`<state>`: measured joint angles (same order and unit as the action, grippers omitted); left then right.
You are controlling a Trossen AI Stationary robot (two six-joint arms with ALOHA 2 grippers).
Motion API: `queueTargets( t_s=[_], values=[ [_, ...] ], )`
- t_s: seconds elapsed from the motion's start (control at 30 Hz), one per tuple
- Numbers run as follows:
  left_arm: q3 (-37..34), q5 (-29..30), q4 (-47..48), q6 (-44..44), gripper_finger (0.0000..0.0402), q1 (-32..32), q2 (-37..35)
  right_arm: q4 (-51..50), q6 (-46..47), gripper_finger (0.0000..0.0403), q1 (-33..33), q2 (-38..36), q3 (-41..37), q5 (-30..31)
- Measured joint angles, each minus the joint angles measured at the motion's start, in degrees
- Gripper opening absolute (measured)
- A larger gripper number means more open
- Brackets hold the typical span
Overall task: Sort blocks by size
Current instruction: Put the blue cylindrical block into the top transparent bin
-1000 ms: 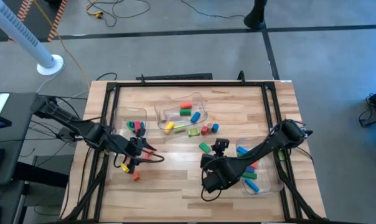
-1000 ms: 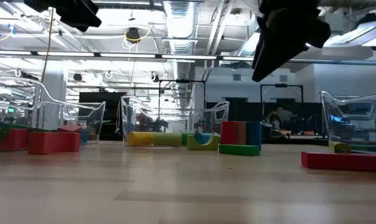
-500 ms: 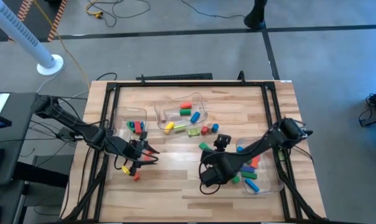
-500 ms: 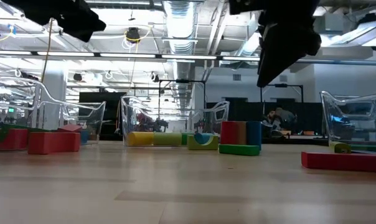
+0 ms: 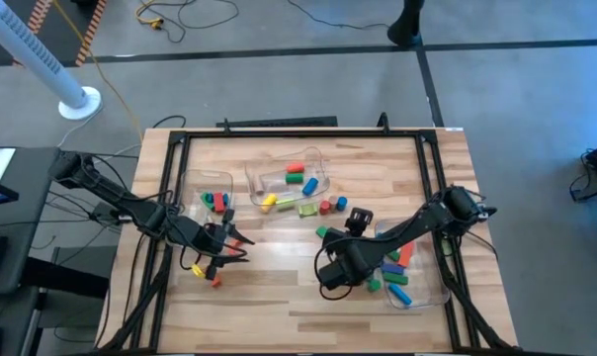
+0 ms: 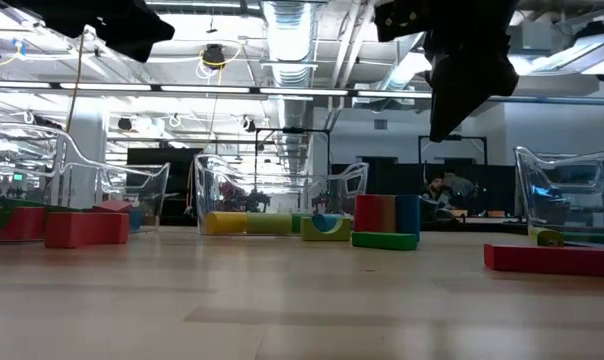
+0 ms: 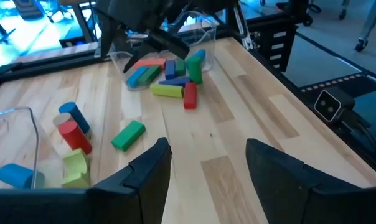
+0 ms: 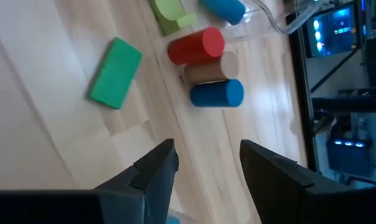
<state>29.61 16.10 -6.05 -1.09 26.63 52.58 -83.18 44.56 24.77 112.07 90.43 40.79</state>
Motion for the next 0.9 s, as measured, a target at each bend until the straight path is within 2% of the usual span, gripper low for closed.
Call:
queueTargets(
  t_s=[0.33, 0.6, 0.73, 0.9],
  values=[
    [0.00, -0.05, -0.56, -2.35, 0.0202, 0.00, 0.02, -1.12, -6.50, 0.0219, -6.39, 0.00, 0.00, 0.48],
    [0.00, -0.05, 0.04, -3.01, 0.0202, 0.00, 0.02, 6.94, -17.58, 0.0219, -14.54, -0.11, -1.20, -1.52],
    [0.00, -0.07, 0.71, -2.94, 0.0202, 0.02, 0.02, 13.04, -20.04, 0.0219, -16.03, -4.94, -8.57, -4.27],
    [0.00, -0.13, 0.99, -2.96, 0.0202, 0.02, 0.02, 24.84, -20.00, 0.0219, -15.45, -18.98, -22.60, -8.12]
  ],
)
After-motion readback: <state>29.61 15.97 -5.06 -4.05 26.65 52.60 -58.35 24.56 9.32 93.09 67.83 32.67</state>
